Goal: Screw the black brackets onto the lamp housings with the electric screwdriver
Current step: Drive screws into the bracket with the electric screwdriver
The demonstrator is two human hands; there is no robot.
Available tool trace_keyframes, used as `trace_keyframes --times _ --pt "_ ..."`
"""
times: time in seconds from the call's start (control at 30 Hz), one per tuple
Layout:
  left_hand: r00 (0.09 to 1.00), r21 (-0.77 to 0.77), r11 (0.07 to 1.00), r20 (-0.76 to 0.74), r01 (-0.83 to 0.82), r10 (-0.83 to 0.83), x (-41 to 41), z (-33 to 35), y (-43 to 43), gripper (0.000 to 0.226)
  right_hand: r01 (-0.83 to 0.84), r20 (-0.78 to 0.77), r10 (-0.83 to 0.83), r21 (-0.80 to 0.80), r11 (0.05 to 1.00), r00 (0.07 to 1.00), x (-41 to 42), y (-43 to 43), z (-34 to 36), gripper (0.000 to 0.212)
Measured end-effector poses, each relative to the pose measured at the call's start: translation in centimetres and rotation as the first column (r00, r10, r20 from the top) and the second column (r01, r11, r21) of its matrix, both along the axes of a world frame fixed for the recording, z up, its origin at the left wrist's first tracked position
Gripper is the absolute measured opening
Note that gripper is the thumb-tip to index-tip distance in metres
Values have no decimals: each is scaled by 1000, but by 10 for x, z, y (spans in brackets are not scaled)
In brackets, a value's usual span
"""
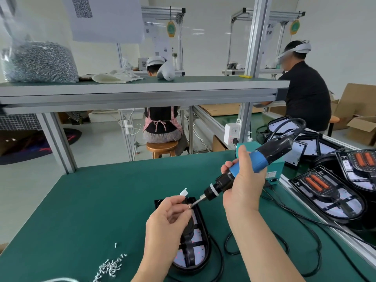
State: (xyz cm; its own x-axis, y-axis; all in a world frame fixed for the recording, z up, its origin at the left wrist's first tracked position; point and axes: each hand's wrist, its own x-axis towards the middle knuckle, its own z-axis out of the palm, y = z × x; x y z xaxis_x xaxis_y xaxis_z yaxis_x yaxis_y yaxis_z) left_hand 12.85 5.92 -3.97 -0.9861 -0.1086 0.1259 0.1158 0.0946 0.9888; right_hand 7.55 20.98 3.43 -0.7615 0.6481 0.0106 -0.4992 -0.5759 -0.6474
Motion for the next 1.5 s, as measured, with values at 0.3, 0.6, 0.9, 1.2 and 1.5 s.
trace_keyframes --times 0.3,0.6,0.9,1.2,1.5 --pt "996 109 990 16 -92 91 -3 -5 -12 20 -21 -1 22 97 995 1000 -8 4 -5 27" --pt "916 -496 859 273 -128 294 -28 -23 -26 82 -39 -75 77 416 908 994 -37 -9 -11 41" --pt "897 -576 815 331 -53 293 -36 -21 -16 61 -99 -68 162 547 831 984 -58 -21 -28 48" --pt "909 -529 845 310 -80 280 -35 -23 -16 60 -114 -29 153 537 836 988 -71 -23 -38 47" --pt "913 -519 850 299 -89 278 -35 -25 -17 62 -138 10 155 508 850 988 -81 -24 -48 56"
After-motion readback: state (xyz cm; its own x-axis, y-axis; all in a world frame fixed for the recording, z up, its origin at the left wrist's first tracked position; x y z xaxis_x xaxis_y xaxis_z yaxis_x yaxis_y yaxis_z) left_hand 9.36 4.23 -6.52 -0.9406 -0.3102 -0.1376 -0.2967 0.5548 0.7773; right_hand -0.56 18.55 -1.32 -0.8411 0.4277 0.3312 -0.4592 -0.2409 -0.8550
